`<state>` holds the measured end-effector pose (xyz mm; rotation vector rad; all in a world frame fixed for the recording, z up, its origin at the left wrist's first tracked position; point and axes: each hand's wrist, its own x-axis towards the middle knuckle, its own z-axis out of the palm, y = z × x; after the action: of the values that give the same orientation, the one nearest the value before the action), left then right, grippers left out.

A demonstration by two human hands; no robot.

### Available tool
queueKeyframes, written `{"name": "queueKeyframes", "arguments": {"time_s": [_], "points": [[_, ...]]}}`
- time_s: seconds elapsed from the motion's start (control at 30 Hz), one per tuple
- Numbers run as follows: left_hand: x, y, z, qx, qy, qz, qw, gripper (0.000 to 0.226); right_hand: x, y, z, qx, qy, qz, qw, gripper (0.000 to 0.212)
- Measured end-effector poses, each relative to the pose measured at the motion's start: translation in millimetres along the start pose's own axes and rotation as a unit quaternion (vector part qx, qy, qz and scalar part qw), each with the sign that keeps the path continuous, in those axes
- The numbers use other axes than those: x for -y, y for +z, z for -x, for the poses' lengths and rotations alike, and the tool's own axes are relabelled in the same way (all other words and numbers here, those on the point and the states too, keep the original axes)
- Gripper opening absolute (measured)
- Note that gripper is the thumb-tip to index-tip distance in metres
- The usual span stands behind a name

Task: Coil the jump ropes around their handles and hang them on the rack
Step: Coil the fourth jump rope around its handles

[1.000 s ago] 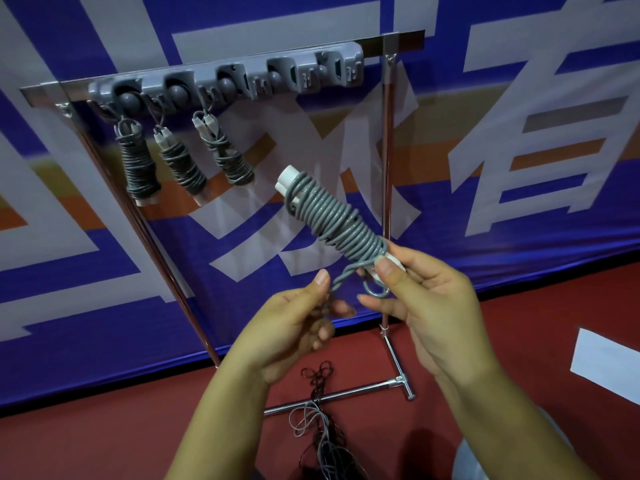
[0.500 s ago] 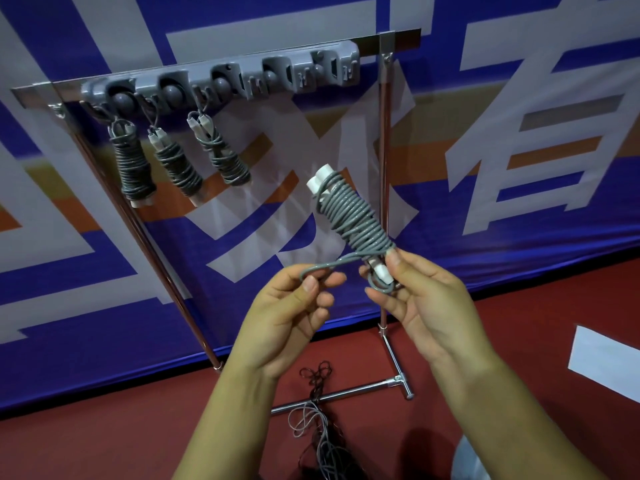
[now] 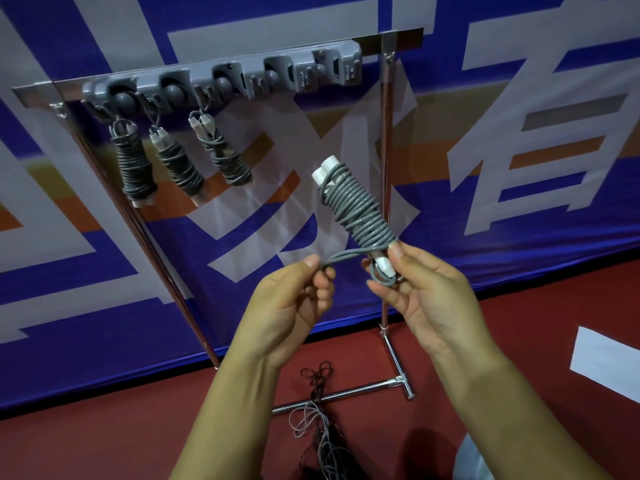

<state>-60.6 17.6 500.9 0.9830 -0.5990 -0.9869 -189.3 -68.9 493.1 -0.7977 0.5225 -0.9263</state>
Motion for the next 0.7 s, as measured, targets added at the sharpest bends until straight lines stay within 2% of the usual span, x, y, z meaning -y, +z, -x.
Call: {"name": "queueKeyframes", "arguments": {"time_s": [0.17, 0.23, 0.37, 0.5, 0.6, 0.7], "points": [[0.6, -8.1, 1.9, 0.008, 0.026, -0.089, 0.996, 0.014, -2.2, -1.8, 1.1, 0.005, 0.013, 0.001, 1.000, 0.031], [2.2, -8.6, 3.4, 0.015, 0.047, -0.120, 0.991, 0.014, -2.5, -1.4, 1.7, 0.008, 0.019, -0.003, 1.000, 0.029], [2.7, -2.8, 4.2, -0.008, 0.117, -0.175, 0.978, 0.033, -3.8, 0.4, 2.7, 0.020, 0.034, -0.007, 0.999, 0.023], [2.8, 4.3, 6.3, -0.057, 0.191, -0.224, 0.954, 0.026, -6.3, 2.1, 2.9, 0.022, 0.049, -0.018, 0.998, 0.018], [-0.1, 10.4, 8.5, -0.051, 0.229, -0.241, 0.942, 0.020, -10.2, 3.1, 0.3, 0.016, 0.063, -0.029, 0.998, 0.018], [-1.2, 11.1, 7.3, -0.025, 0.228, -0.236, 0.944, 0.017, -16.0, 3.3, -1.7, 0.009, 0.085, -0.040, 0.995, 0.020]]}}
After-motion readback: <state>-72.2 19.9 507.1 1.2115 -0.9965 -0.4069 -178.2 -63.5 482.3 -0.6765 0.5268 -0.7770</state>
